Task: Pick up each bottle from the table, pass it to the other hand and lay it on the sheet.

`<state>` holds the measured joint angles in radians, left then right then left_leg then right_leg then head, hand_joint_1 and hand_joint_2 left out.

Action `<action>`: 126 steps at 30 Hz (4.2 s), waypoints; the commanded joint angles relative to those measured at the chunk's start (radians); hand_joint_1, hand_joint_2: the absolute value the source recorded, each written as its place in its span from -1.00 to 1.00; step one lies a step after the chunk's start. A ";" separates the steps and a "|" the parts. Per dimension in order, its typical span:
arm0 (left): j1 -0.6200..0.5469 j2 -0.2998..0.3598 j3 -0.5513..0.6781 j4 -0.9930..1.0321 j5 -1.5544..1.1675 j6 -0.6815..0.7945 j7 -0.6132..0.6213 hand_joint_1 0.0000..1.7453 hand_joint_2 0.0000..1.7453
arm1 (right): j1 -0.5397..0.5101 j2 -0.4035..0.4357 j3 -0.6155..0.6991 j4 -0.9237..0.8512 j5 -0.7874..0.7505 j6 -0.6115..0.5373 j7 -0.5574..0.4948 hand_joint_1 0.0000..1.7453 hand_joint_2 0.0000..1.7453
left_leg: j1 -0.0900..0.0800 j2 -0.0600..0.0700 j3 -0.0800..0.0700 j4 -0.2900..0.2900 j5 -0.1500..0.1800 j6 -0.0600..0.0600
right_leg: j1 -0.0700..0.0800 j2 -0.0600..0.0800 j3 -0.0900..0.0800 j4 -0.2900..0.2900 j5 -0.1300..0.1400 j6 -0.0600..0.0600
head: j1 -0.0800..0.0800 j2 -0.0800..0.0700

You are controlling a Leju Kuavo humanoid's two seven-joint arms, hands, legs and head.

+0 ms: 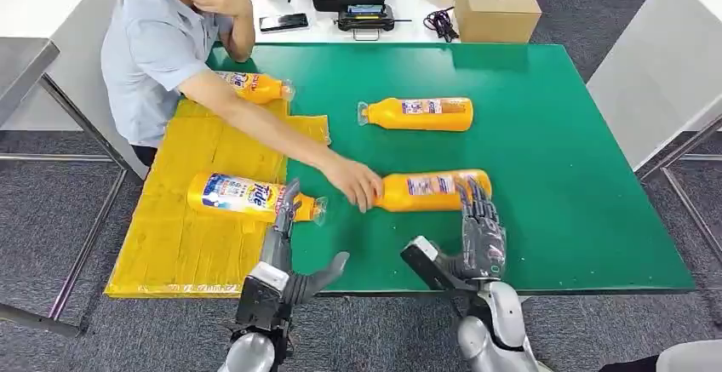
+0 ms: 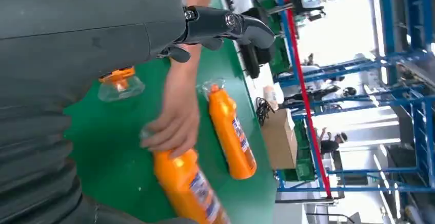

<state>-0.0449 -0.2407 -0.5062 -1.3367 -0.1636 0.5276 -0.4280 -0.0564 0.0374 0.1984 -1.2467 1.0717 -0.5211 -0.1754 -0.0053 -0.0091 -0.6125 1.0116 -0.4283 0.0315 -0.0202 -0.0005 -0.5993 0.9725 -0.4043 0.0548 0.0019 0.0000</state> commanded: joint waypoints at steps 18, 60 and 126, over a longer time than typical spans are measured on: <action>-0.003 0.047 -0.048 0.028 0.116 -0.083 0.043 -1.00 1.00 | -0.166 -0.093 0.020 0.274 0.093 0.002 0.110 -1.00 1.00 | 0.001 0.002 0.006 -0.001 -0.002 -0.002 | 0.001 0.002 0.006 -0.002 -0.001 -0.002 | 0.000 0.000; -0.069 0.021 -0.042 0.143 0.111 -0.082 0.162 -1.00 1.00 | -0.338 -0.116 0.064 0.545 0.041 0.202 0.085 1.00 1.00 | 0.001 0.000 0.006 -0.001 -0.001 -0.001 | 0.001 0.000 0.006 -0.001 -0.001 -0.002 | 0.000 0.000; -0.246 -0.004 -0.170 0.432 0.473 -0.042 0.041 -1.00 1.00 | -0.348 -0.024 0.330 0.337 -0.780 0.614 -0.252 1.00 1.00 | 0.001 0.005 0.009 -0.001 -0.003 -0.001 | 0.002 0.004 0.007 -0.001 -0.001 -0.003 | 0.000 0.000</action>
<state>-0.2337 -0.2651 -0.6695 -0.9712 0.2956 0.4929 -0.3796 -0.3368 -0.0137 0.4395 -1.0097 0.2873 0.1068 -0.4295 -0.0048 -0.0079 -0.6085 1.0116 -0.4294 0.0320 -0.0196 0.0010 -0.5957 0.9727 -0.4041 0.0547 0.0019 0.0000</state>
